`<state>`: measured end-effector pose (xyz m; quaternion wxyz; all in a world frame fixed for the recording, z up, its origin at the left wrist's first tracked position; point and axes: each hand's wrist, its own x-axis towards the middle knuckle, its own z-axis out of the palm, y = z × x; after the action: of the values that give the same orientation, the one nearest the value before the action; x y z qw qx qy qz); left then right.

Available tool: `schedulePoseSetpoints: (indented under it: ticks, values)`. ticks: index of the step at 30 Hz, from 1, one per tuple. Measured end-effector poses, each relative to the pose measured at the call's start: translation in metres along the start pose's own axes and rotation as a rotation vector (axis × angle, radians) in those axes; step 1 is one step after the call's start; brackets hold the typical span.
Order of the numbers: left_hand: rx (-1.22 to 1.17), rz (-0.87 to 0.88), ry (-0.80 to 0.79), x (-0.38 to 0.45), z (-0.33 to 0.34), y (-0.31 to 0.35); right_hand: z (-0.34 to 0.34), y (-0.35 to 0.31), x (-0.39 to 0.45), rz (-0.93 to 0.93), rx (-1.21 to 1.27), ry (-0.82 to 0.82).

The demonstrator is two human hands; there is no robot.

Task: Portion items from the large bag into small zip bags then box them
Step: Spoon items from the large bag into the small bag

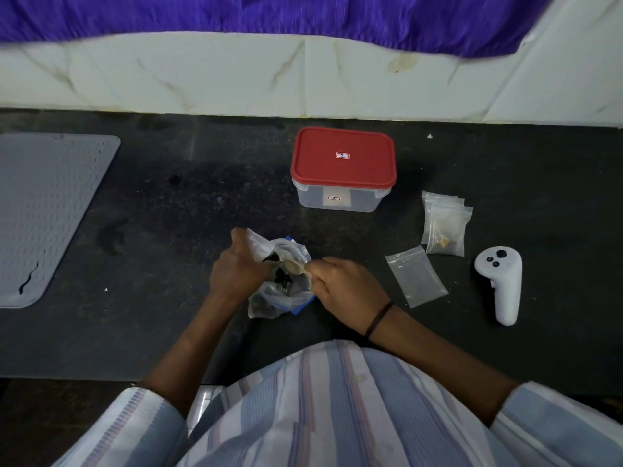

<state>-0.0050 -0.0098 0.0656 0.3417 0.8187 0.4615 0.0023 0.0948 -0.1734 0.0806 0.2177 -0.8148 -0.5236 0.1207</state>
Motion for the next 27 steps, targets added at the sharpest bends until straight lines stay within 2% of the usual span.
schedulePoseSetpoints:
  ticks: [8,17,21,27]
  values:
    - [-0.24,-0.046,-0.059,0.004,-0.003,-0.005,0.009,0.005,-0.009,-0.014,0.115,0.05]
    - [-0.563,-0.115,-0.197,0.007,-0.004,-0.001,0.01,0.003,-0.008,-0.003,0.07,0.016]
    - [-0.683,-0.139,-0.242,0.004,-0.005,-0.001,0.018,0.009,-0.009,0.103,0.273,0.003]
    - [-0.609,-0.069,-0.212,0.003,-0.003,-0.003,0.023,0.017,-0.02,0.44,0.783,0.026]
